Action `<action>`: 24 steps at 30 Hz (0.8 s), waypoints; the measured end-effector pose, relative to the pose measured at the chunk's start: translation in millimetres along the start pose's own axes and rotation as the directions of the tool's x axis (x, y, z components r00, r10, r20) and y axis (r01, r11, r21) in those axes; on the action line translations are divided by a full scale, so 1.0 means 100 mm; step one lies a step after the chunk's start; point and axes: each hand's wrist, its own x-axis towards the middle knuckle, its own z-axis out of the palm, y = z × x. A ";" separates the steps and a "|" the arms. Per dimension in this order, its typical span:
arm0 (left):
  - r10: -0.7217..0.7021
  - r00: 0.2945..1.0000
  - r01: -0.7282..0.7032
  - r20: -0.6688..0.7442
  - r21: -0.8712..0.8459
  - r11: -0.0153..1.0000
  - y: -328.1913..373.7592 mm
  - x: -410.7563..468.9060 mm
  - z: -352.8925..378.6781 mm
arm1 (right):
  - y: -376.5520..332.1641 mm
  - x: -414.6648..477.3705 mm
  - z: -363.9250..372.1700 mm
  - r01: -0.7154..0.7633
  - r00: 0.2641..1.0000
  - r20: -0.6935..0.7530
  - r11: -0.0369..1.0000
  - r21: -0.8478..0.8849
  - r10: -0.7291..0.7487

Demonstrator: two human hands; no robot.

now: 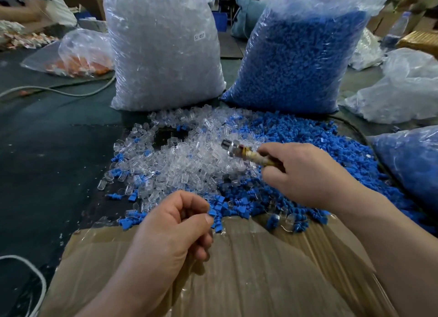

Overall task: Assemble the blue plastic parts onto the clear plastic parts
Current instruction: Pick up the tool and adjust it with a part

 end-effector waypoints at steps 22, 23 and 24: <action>0.230 0.973 -0.232 -0.034 -0.085 0.969 -0.09 0.02 -0.06 | -0.40 -0.60 0.23 0.137 0.989 -0.054 0.990 0.023 -0.136; 0.238 0.970 -0.241 -0.043 -0.074 0.968 -0.10 0.03 -0.07 | -0.40 -0.60 0.23 0.138 0.989 -0.053 0.990 0.020 -0.137; 0.252 0.966 -0.255 -0.053 -0.056 0.965 -0.11 0.04 -0.08 | -0.39 -0.60 0.23 0.137 0.989 -0.055 0.990 0.021 -0.136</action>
